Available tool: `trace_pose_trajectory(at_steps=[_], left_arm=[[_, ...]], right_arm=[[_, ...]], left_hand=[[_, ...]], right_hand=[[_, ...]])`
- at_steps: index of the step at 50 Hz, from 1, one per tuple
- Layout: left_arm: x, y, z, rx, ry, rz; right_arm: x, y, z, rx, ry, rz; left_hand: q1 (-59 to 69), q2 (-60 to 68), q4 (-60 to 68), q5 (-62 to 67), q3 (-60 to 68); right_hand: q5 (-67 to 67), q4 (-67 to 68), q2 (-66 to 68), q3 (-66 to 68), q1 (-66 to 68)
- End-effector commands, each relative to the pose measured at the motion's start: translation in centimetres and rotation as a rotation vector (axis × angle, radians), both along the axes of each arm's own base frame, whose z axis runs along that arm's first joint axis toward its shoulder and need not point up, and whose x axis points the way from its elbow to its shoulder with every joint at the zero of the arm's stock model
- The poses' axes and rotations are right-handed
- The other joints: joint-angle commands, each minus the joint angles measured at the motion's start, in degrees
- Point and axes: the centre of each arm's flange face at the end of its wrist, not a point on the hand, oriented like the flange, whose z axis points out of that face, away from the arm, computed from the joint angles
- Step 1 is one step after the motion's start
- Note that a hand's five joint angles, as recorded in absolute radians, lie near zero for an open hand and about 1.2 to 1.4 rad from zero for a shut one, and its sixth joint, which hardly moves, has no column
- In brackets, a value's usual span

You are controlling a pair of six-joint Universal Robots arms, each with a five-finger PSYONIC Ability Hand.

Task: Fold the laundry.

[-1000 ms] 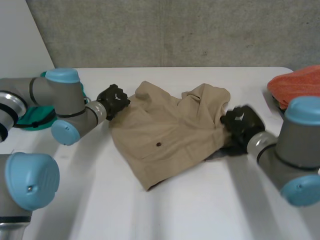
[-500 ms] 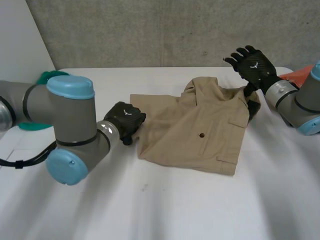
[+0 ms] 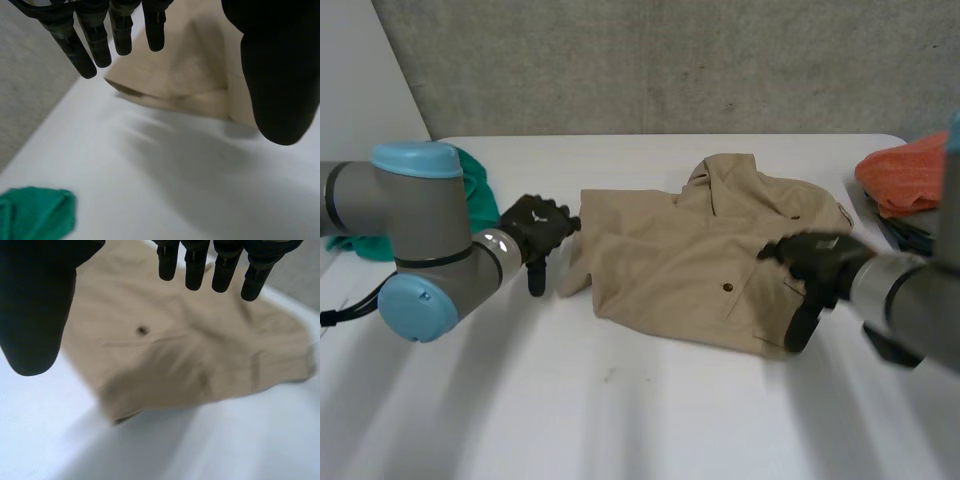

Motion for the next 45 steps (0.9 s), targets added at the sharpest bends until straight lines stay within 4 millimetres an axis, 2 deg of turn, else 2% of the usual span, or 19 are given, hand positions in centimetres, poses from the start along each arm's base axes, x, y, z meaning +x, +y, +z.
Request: trace_pose_trajectory(at_steps=[1,6,10,14,15,16,17,18,22,26,27,29,30,33,34,37,38,42,45], left_arm=[[-0.3,-0.2,-2.1,0.104,0.005,-0.044],[-1.1,0.0,-2.5,0.132,0.045,-0.054],[-1.7,-0.3,-2.7,0.131,0.057,-0.026],[-1.8,-0.7,-3.0,0.124,0.058,0.013],[-2.0,-0.8,-3.1,0.124,0.057,0.019],[-2.1,-0.8,-3.2,0.122,0.056,0.019],[-2.3,-0.9,-3.1,0.114,0.058,0.019],[-2.4,-1.0,-3.0,0.106,0.059,0.02],[-2.8,-1.0,-0.9,0.053,0.073,0.042],[-2.5,-0.9,5.7,-0.092,0.171,0.09],[-2.1,-0.8,9.3,-0.173,0.238,0.112],[-1.5,-0.4,12.8,-0.252,0.311,0.134],[-0.9,0.3,16.1,-0.325,0.38,0.148],[0.1,1.7,20.9,-0.433,0.48,0.155],[0.7,2.8,23.6,-0.494,0.539,0.15],[1.4,4.6,27.5,-0.583,0.627,0.126],[2.0,5.6,29.7,-0.637,0.68,0.119],[3.1,7.4,33.8,-0.738,0.784,0.11],[3.5,7.3,35.3,-0.782,0.818,0.127]], right_arm=[[1.8,0.7,-5.3,-0.048,-0.016,-0.011],[2.3,-0.4,-7.4,-0.118,0.006,-0.032],[2.3,-1.1,-8.6,-0.14,0.032,-0.046],[2.3,-1.6,-9.5,-0.139,0.053,-0.046],[2.2,-1.7,-9.5,-0.143,0.054,-0.049],[2.3,-1.8,-9.5,-0.147,0.05,-0.049],[2.3,-1.9,-9.3,-0.155,0.045,-0.05],[2.3,-2.0,-9.2,-0.164,0.039,-0.05],[2.4,-2.4,-6.4,-0.249,-0.005,-0.048],[2.5,-2.9,-1.2,-0.392,-0.072,-0.044],[2.4,-3.3,1.7,-0.466,-0.104,-0.047],[2.1,-3.7,4.6,-0.533,-0.134,-0.05],[1.8,-3.7,7.3,-0.584,-0.156,-0.052],[1.3,-3.6,11.3,-0.645,-0.187,-0.055],[1.1,-3.4,13.5,-0.674,-0.207,-0.056],[0.8,-3.3,16.8,-0.725,-0.254,-0.066],[0.5,-3.3,18.8,-0.761,-0.29,-0.077],[0.0,-3.7,22.7,-0.854,-0.366,-0.105],[0.0,-4.2,24.1,-0.892,-0.391,-0.115]], left_hand=[[-1.05,-0.41,-0.17,-0.79,-0.96],[-0.55,0.09,0.33,-0.29,-0.46],[5.49,6.13,6.37,5.75,5.58],[21.44,22.08,22.32,21.7,21.53],[38.81,39.45,39.69,39.07,38.9],[51.14,51.78,52.02,51.4,51.23],[63.26,63.89,64.13,63.51,63.35],[66.52,67.16,67.4,66.78,66.61],[66.56,67.19,67.43,66.81,66.65],[66.56,67.19,67.43,66.81,66.65],[66.56,67.19,67.43,66.81,66.65],[66.56,67.19,67.43,66.81,66.65],[66.56,67.19,67.43,66.81,66.65],[66.56,67.19,67.43,66.81,66.65],[66.56,67.19,67.43,66.81,66.65],[66.56,67.19,67.43,66.81,66.65],[66.56,67.19,67.43,66.81,66.65],[66.56,67.19,67.43,66.81,66.65],[66.56,67.19,67.43,66.81,66.65]], right_hand=[[3.06,3.77,3.88,3.95,3.02],[8.28,8.99,9.1,9.17,8.24],[14.16,14.87,14.98,15.05,14.12],[24.55,25.26,25.37,25.44,24.51],[49.58,50.29,50.4,50.47,49.54],[66.82,67.53,67.64,67.71,66.78],[67.18,67.89,68.0,68.07,67.14],[67.18,67.89,68.0,68.07,67.14],[67.18,67.89,68.0,68.07,67.14],[67.18,67.89,68.0,68.07,67.14],[67.18,67.89,68.0,68.07,67.14],[67.18,67.89,68.0,68.07,67.14],[67.18,67.89,68.0,68.07,67.14],[67.18,67.89,68.0,68.07,67.14],[67.18,67.89,68.0,68.07,67.14],[67.18,67.89,68.0,68.07,67.14],[67.18,67.89,68.0,68.07,67.14],[67.18,67.89,68.0,68.07,67.14],[67.18,67.89,68.0,68.07,67.14]])
